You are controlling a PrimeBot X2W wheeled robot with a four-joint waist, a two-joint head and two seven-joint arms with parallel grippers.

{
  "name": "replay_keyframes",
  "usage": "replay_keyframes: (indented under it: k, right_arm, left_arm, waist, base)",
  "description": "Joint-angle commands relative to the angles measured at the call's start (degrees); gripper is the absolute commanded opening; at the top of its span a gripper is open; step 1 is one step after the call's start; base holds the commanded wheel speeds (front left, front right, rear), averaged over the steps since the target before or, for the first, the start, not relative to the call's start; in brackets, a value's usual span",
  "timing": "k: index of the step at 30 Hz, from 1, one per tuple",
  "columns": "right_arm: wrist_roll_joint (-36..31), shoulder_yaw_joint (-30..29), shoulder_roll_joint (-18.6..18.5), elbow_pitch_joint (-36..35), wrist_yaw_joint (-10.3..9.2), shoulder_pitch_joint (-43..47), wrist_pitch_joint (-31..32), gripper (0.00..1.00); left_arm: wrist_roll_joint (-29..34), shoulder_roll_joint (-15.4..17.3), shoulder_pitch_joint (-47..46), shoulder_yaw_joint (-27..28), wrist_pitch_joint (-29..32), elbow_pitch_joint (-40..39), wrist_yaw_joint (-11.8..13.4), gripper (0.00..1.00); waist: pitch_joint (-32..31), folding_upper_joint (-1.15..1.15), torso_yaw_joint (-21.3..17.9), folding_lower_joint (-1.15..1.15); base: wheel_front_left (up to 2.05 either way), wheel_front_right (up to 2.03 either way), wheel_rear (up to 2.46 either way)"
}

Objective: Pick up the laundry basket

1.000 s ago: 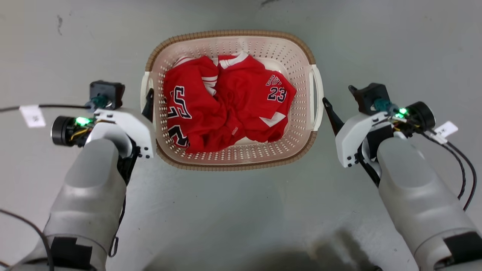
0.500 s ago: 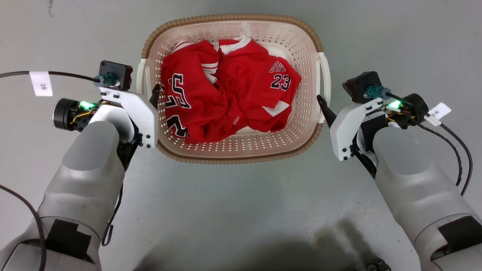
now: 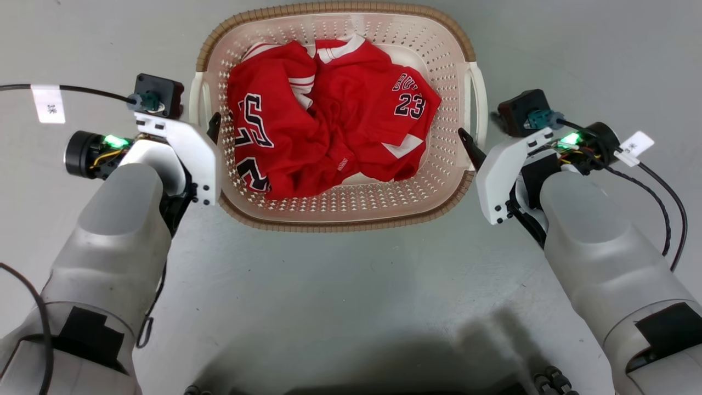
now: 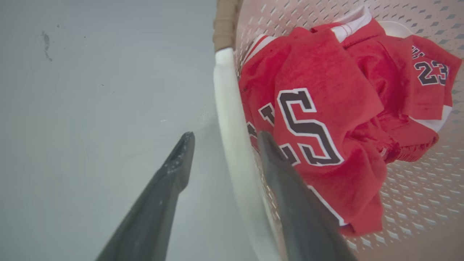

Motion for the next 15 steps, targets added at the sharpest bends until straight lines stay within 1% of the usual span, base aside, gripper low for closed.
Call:
replay_keyframes:
  k: [1, 9, 15]
  right_arm:
    - [0.5, 0.7, -0.1, 0.2, -0.07, -0.9, 0.8, 0.00]
    - [2.2, 2.5, -0.3, 0.3, -0.07, -0.6, 1.8, 0.00]
    - [4.4, 4.6, -0.2, 0.3, -0.05, 1.1, 3.4, 0.00]
  left_arm:
    - [-0.7, -0.4, -0.9, -0.5, -0.4, 0.4, -0.1, 0.00]
    - [-2.9, -1.7, -1.0, -2.7, 0.6, 1.0, 0.0, 0.00]
    - [-5.6, -2.4, 0.6, -4.6, 2.1, 1.0, 0.0, 0.00]
  waist:
    - [0.1, 0.00, 0.0, 0.00]
    - [-1.1, 0.00, 0.0, 0.00]
    - [-3.8, 0.00, 0.0, 0.00]
  base:
    - [0.00, 0.00, 0.00]
    - [0.00, 0.00, 0.00]
    - [0.00, 0.00, 0.00]
